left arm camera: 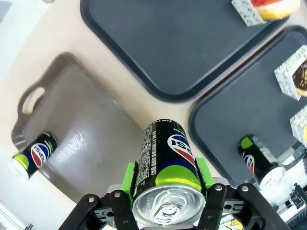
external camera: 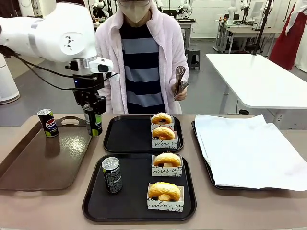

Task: Set up donuts and drinks on trays.
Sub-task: Pick up one Pepsi coke from the Handle tray and place it on the Flat Tray without a Pepsi coke.

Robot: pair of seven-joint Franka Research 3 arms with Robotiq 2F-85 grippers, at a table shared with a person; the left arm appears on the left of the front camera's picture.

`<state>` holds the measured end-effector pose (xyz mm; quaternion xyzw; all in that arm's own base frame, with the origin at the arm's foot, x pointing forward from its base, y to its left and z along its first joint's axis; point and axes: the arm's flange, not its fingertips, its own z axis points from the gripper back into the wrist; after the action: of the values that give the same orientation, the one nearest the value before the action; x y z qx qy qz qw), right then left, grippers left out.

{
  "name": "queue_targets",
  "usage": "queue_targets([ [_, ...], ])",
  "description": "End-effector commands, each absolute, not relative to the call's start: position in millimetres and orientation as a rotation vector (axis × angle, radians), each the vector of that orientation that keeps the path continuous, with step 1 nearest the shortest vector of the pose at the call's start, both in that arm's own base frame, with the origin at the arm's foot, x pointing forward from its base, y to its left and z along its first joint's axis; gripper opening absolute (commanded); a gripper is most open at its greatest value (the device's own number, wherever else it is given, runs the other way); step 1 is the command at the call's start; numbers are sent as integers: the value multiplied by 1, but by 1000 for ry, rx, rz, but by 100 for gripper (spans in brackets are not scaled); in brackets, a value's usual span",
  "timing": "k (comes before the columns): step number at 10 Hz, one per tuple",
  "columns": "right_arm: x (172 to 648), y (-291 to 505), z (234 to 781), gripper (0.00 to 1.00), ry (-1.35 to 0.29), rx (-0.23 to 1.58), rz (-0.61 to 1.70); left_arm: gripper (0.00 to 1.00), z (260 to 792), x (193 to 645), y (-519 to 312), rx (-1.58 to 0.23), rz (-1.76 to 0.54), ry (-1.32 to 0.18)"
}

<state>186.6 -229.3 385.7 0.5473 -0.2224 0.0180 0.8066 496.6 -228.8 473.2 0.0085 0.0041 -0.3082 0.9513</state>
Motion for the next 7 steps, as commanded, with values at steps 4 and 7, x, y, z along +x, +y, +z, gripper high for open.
queue_targets([
  [4, 185, -228, 385, 100, -491, 1181, 51, 59, 454, 532, -269, 11, -618, -64],
  [7, 185, -228, 385, 100, -491, 1181, 51, 59, 429, 555, -291, -1, -595, -96],
])
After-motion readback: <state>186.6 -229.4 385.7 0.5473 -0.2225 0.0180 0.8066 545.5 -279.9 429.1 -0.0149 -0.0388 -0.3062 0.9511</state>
